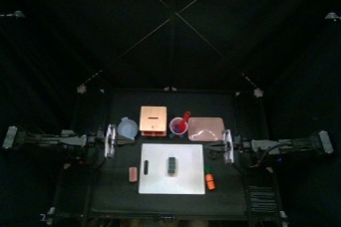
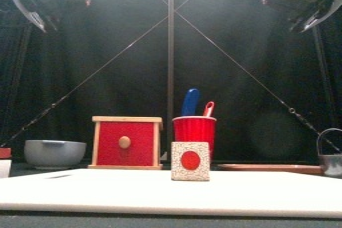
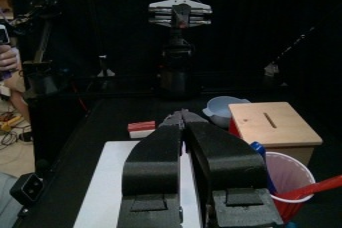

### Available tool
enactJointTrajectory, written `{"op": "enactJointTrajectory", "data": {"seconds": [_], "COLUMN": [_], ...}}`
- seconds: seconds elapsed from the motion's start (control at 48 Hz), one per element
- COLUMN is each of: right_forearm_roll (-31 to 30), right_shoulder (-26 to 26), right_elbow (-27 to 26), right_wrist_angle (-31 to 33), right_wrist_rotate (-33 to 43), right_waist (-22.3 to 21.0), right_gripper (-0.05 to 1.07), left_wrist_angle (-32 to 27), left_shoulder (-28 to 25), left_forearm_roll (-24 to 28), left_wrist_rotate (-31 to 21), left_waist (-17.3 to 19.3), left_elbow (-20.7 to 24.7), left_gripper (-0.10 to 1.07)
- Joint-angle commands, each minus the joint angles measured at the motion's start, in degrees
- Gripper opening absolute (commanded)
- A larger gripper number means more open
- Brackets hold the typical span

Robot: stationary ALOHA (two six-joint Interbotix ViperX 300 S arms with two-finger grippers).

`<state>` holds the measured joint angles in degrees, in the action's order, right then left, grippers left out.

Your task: Grab knife handle

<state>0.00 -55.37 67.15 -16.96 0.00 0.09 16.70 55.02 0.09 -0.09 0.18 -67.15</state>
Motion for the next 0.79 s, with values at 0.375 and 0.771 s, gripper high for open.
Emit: {"op": "enactJointTrajectory", "data": {"seconds": [0.375, 0.771], "right_forearm_roll": [10.11, 16.17], "right_shoulder": [5.19, 14.68], "right_elbow": [-4.66, -19.07], "right_wrist_angle": [2.29, 31.38], "right_wrist_rotate": [4.57, 6.42], "right_waist": [-10.11, -27.42], "right_gripper": [0.05, 0.25], "left_wrist_angle": [8.7, 8.7], "left_shoulder": [-12.48, -17.84], "left_forearm_roll": [-0.35, -6.33], "left_wrist_rotate": [0.09, 0.0], "left_waist": [1.32, 5.27], "left_elbow": [3.43, 4.39], "left_gripper": [-0.03, 0.33]}}
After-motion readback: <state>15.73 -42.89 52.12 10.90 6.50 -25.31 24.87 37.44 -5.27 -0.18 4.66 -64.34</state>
